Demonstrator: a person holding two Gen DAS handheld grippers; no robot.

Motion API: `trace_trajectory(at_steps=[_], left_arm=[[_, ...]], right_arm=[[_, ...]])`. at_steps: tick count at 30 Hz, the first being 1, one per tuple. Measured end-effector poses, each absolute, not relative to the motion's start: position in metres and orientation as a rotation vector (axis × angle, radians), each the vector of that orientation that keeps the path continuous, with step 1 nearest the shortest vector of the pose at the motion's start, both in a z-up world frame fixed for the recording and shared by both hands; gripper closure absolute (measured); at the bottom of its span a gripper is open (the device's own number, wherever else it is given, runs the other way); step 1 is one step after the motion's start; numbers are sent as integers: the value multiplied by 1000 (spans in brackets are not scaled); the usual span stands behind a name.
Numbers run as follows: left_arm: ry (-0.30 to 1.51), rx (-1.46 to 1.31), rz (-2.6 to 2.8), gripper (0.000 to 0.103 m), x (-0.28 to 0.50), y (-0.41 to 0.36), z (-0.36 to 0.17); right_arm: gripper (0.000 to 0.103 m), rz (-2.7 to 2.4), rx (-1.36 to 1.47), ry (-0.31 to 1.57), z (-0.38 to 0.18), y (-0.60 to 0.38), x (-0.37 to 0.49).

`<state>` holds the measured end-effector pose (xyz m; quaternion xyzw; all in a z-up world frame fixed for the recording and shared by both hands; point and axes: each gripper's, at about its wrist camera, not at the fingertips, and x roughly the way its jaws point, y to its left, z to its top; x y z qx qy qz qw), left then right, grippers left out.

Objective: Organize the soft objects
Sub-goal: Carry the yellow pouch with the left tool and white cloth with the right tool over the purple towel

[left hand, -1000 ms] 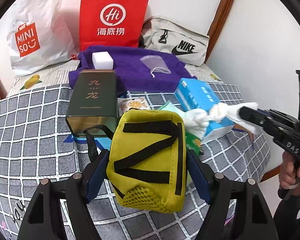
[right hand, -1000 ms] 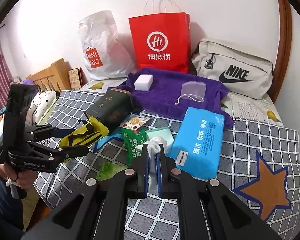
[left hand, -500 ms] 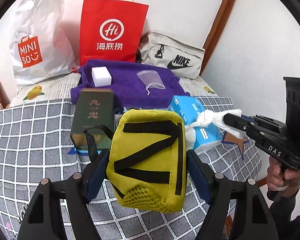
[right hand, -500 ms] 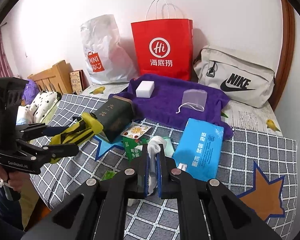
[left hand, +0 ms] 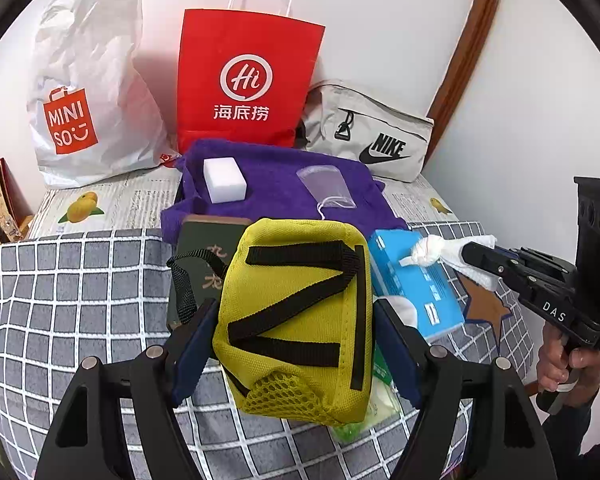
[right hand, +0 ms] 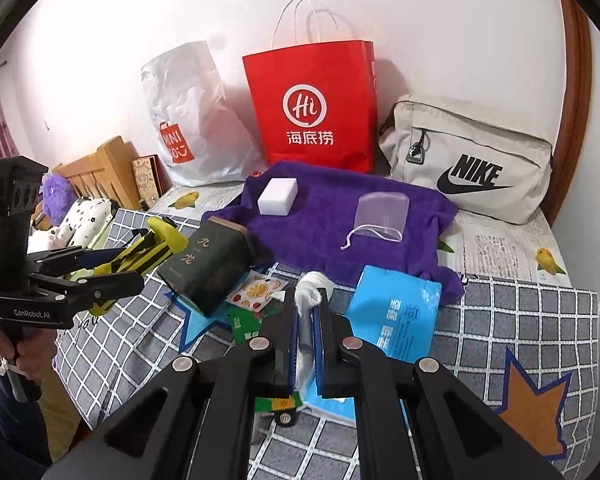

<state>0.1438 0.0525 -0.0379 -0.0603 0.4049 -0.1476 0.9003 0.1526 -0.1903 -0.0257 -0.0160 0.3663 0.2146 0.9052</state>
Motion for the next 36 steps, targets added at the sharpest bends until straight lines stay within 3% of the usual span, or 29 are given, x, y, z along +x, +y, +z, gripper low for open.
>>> trace_trajectory(at_steps=[36], left_arm=[[943, -75, -160, 28, 341, 49, -72]], right_arm=[[96, 365, -46, 803, -66, -201, 327]])
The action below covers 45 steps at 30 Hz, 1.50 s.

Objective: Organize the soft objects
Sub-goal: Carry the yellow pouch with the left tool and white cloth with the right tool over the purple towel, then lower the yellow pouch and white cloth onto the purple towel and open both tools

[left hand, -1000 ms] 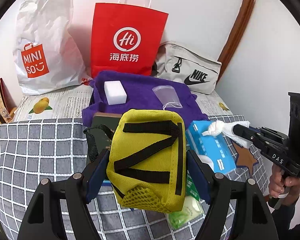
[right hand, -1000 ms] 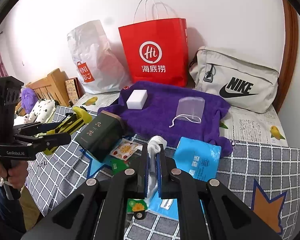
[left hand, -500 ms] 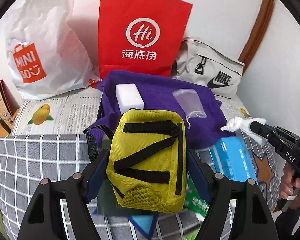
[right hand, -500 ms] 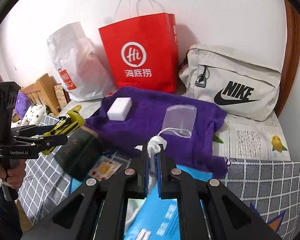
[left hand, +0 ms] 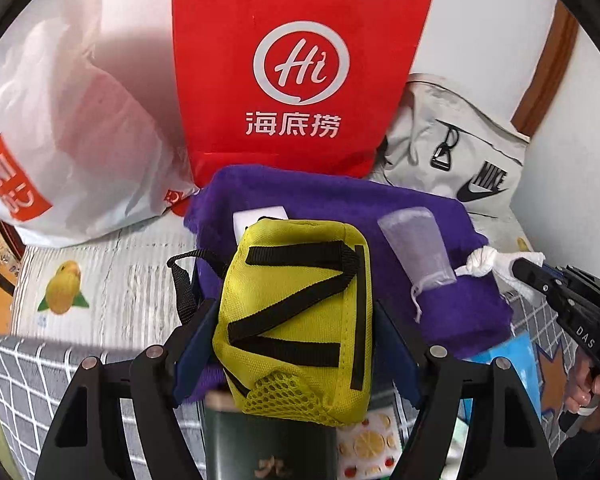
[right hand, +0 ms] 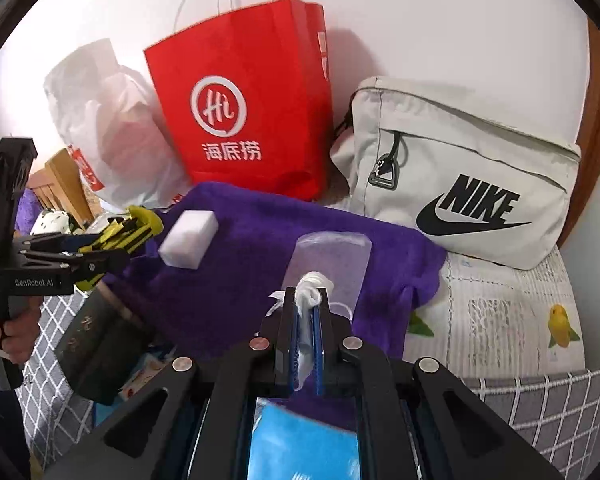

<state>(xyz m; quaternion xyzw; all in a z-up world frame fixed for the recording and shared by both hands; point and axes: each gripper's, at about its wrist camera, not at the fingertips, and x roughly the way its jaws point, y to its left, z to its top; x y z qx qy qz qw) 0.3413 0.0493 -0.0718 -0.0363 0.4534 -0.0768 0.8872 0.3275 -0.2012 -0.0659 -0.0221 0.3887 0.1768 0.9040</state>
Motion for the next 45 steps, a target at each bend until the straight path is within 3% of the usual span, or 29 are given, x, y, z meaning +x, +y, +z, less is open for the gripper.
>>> trace_trajectory(at_steps=[27, 34, 45], left_arm=[[1075, 9, -94, 28, 389, 38, -114], [1095, 12, -95, 28, 389, 38, -119], [1094, 5, -113, 25, 378, 38, -111]], right_arm=[[93, 355, -103, 965, -118, -211, 360], [69, 362, -121, 983, -122, -210, 357], [46, 354, -126, 973, -111, -210, 349]])
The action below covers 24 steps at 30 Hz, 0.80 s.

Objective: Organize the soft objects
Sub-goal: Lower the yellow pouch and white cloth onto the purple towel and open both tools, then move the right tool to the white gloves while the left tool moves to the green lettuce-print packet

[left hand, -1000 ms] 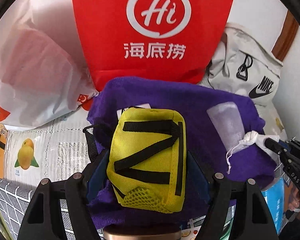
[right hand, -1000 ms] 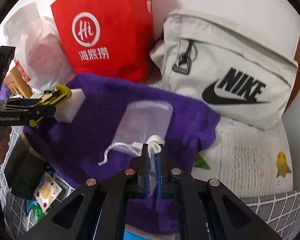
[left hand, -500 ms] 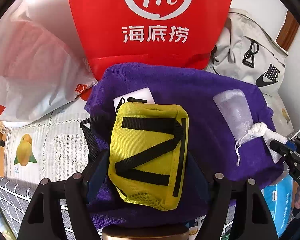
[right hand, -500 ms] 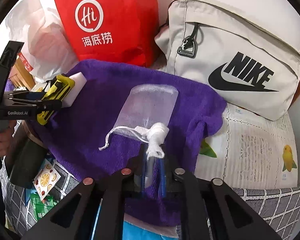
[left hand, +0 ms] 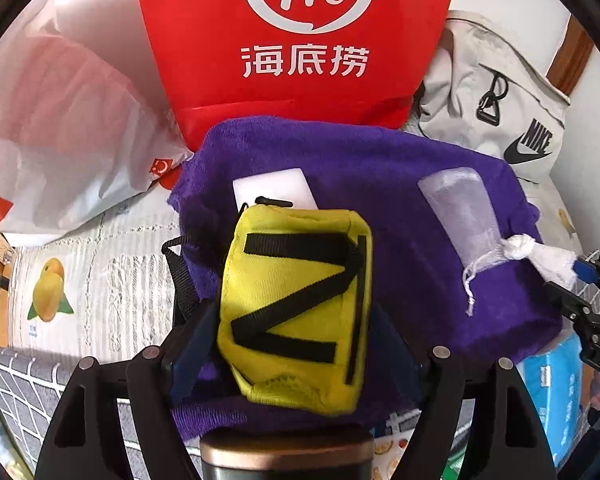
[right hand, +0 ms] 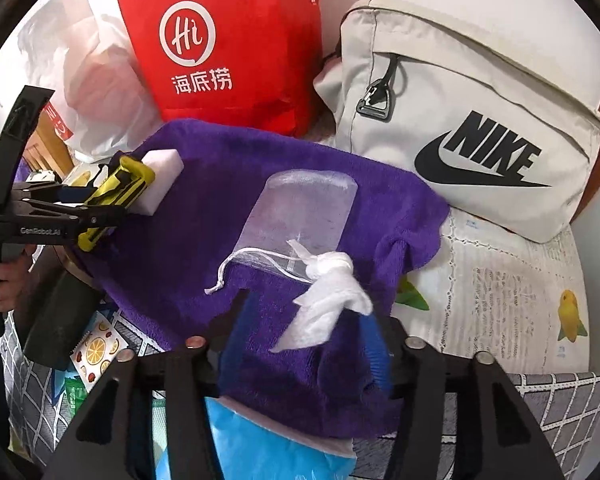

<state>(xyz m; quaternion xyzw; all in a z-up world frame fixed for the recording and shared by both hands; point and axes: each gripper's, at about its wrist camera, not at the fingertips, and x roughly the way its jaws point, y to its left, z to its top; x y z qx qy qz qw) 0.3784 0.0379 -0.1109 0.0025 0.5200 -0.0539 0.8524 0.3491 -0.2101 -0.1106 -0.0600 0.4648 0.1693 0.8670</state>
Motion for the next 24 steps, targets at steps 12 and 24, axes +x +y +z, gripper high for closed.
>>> trace_trajectory(at_steps=[12, 24], left_arm=[[1057, -8, -108, 24, 349, 47, -82], [1028, -11, -151, 24, 294, 46, -60]], right_arm=[[42, 327, -86, 955, -93, -217, 332], [40, 316, -72, 924, -73, -216, 310]])
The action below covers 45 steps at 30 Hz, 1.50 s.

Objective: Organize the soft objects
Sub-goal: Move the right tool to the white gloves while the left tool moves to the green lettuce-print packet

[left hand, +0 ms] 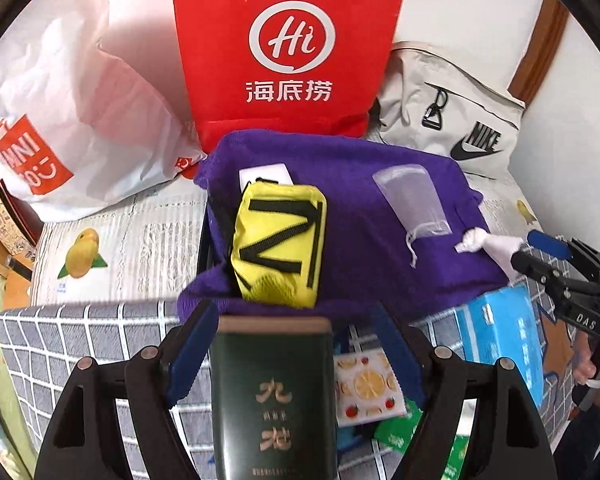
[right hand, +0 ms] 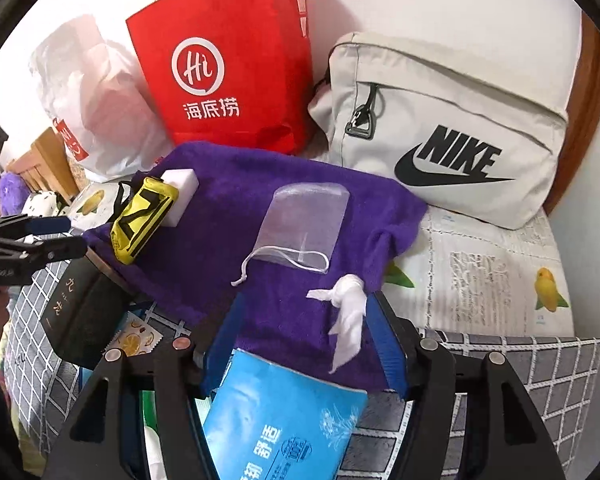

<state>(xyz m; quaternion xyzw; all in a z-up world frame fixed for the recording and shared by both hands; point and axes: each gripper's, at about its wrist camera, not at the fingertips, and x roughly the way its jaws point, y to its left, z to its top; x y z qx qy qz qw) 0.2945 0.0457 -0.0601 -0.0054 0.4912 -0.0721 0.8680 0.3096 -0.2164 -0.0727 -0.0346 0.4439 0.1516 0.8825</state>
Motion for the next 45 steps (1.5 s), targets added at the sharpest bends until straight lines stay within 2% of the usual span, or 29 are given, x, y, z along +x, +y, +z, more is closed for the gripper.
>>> trace_trajectory(at_steps=[10, 17, 29, 32, 35, 40, 45], left_arm=[[1010, -54, -204, 24, 245, 47, -56], [1016, -84, -194, 24, 204, 58, -67], [1026, -108, -193, 24, 148, 74, -84], [1027, -119, -198, 24, 140, 75, -87], [1035, -122, -197, 24, 134, 74, -92], [1049, -126, -192, 24, 127, 75, -99], [1060, -128, -217, 24, 123, 68, -107]], right_arm=[[40, 330, -48, 888, -56, -219, 256], [40, 401, -40, 901, -64, -200, 210], [41, 472, -199, 904, -92, -151, 151], [54, 460, -275, 895, -103, -141, 146], [75, 423, -348, 898, -117, -134, 145], [84, 385, -378, 864, -126, -136, 141], [85, 410, -298, 831, -111, -143, 134]])
